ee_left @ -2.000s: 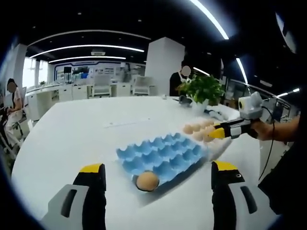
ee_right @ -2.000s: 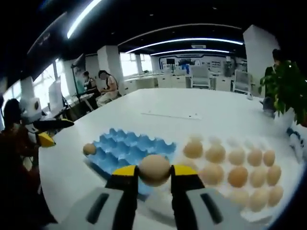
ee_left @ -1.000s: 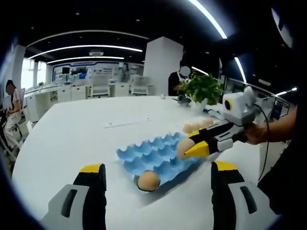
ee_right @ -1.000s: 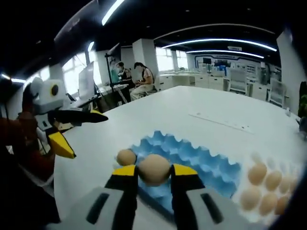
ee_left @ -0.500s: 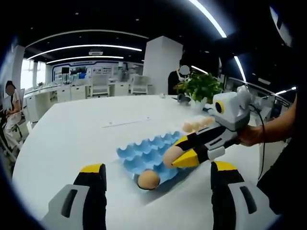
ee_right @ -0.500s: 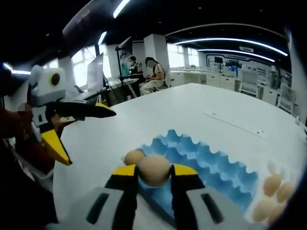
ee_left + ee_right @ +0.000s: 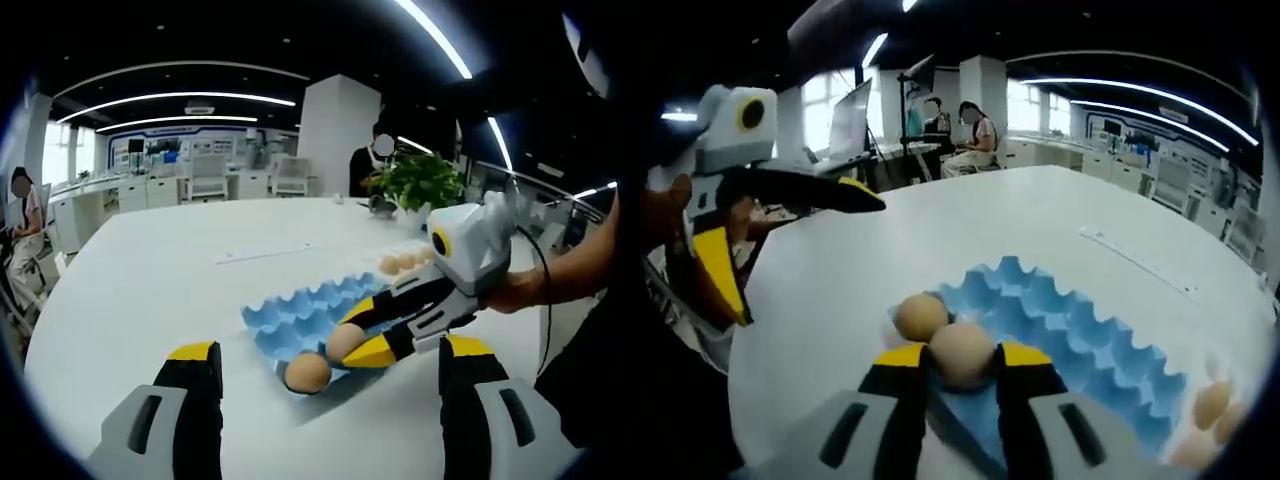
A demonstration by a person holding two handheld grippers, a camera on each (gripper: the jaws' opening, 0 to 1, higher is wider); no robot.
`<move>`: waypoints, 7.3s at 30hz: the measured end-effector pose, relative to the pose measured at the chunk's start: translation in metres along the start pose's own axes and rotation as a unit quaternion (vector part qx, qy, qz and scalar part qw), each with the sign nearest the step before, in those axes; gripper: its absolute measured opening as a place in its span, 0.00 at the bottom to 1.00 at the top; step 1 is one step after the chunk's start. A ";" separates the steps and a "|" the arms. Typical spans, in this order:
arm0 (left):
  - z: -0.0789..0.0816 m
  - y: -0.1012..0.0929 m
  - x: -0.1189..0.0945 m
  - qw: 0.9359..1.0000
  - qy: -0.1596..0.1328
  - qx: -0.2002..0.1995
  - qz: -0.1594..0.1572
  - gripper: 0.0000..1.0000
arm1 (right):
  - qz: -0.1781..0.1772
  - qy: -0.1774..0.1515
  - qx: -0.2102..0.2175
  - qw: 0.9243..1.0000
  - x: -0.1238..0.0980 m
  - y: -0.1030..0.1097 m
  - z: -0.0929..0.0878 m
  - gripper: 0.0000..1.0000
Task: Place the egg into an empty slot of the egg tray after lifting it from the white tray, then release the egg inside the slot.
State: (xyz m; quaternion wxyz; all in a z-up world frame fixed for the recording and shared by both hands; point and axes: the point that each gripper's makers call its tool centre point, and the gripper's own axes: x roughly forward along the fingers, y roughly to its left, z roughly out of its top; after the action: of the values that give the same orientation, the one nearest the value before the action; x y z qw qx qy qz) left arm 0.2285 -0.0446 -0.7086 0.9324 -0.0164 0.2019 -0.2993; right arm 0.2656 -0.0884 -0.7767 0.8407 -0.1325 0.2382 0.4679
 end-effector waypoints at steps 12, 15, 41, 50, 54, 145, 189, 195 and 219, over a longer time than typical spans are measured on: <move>-0.002 0.000 -0.001 1.000 0.001 0.001 -0.001 0.89 | -0.003 -0.001 -0.043 0.999 0.002 0.002 -0.001 0.27; -0.002 -0.001 -0.001 1.000 0.001 0.003 -0.001 0.89 | -0.004 -0.002 -0.041 0.999 0.002 0.001 -0.001 0.27; 0.009 0.000 -0.002 1.000 -0.016 -0.004 -0.002 0.89 | -0.053 -0.049 0.011 0.997 -0.038 -0.017 -0.009 0.25; 0.009 0.001 -0.002 1.000 -0.013 -0.001 -0.003 0.89 | -0.098 -0.050 0.054 0.993 -0.070 -0.043 -0.029 0.27; 0.009 -0.001 -0.001 1.000 -0.013 0.002 -0.006 0.88 | -0.133 -0.045 0.059 0.988 -0.087 -0.055 -0.039 0.27; 0.008 -0.005 0.000 0.999 -0.014 -0.040 -0.014 0.98 | -0.387 -0.025 0.204 0.899 -0.232 -0.176 -0.126 0.25; 0.003 -0.001 -0.002 0.999 -0.009 -0.041 -0.007 0.97 | -0.155 -0.066 0.123 0.978 -0.098 -0.061 -0.021 0.25; 0.003 -0.002 -0.001 0.999 -0.009 -0.043 -0.007 0.97 | -0.128 -0.058 0.101 0.985 -0.075 -0.048 -0.015 0.25; 0.003 0.001 -0.004 0.999 -0.009 -0.047 -0.007 0.96 | -0.086 -0.040 0.062 0.994 -0.040 -0.035 -0.011 0.26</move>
State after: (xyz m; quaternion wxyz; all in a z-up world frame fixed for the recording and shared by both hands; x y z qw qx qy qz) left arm 0.2275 -0.0420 -0.7047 0.9304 -0.0643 0.2072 -0.2955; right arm 0.2741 -0.1411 -0.7650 0.8933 -0.0809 0.2207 0.3831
